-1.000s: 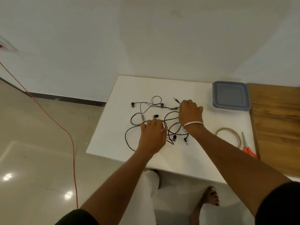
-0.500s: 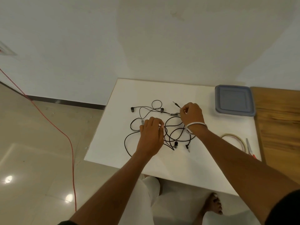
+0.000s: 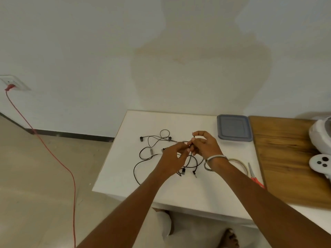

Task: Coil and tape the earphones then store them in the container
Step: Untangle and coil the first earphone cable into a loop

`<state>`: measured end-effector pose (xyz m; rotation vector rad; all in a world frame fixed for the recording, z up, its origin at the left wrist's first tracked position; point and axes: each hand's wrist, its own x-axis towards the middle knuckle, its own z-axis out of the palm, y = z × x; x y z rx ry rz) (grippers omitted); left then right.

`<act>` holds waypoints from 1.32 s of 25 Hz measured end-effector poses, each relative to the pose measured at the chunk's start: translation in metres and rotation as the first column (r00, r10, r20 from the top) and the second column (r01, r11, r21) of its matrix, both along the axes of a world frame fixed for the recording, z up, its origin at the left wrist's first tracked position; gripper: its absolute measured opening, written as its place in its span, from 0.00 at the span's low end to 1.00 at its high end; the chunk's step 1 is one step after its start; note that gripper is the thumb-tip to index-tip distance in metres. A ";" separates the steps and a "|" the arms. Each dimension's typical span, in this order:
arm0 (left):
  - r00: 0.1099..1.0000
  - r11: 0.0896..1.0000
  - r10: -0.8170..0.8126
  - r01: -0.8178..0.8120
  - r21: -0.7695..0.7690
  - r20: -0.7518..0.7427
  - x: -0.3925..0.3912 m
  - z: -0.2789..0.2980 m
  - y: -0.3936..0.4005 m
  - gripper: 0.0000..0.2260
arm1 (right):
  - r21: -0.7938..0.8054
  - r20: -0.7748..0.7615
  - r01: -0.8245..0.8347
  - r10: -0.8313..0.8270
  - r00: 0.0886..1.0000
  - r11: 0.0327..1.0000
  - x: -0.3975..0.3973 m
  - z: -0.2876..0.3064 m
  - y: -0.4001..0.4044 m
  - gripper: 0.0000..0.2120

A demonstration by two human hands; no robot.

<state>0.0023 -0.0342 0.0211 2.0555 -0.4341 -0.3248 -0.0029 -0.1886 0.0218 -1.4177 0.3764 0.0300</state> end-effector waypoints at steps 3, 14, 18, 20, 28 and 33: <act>0.988 0.999 -0.019 0.011 0.053 0.153 0.002 0.014 0.002 0.07 | -0.171 0.022 -0.086 0.091 0.996 0.981 -0.011 0.011 -0.010 0.12; 0.987 0.990 -0.094 0.078 0.118 0.134 0.015 0.078 0.012 0.09 | -0.755 0.299 0.086 0.224 0.927 0.650 -0.022 0.071 -0.027 0.07; 0.993 0.989 -0.062 0.048 0.140 0.100 0.023 0.075 0.030 0.09 | -0.581 0.291 0.141 0.042 0.956 0.802 -0.029 0.066 -0.039 0.08; 0.993 0.990 -0.054 0.039 0.134 0.108 0.023 0.081 0.033 0.08 | -0.555 0.279 0.155 0.008 0.960 0.818 -0.032 0.062 -0.047 0.08; 0.981 0.992 -0.106 0.091 0.092 0.164 0.021 0.102 0.017 0.07 | -0.547 0.125 -0.113 0.214 0.969 0.830 -0.038 0.052 -0.042 0.14; 0.963 0.982 -0.165 0.140 0.130 0.214 0.019 0.108 0.002 0.08 | -0.547 0.156 -0.237 0.376 0.913 0.803 -0.032 0.077 -0.025 0.14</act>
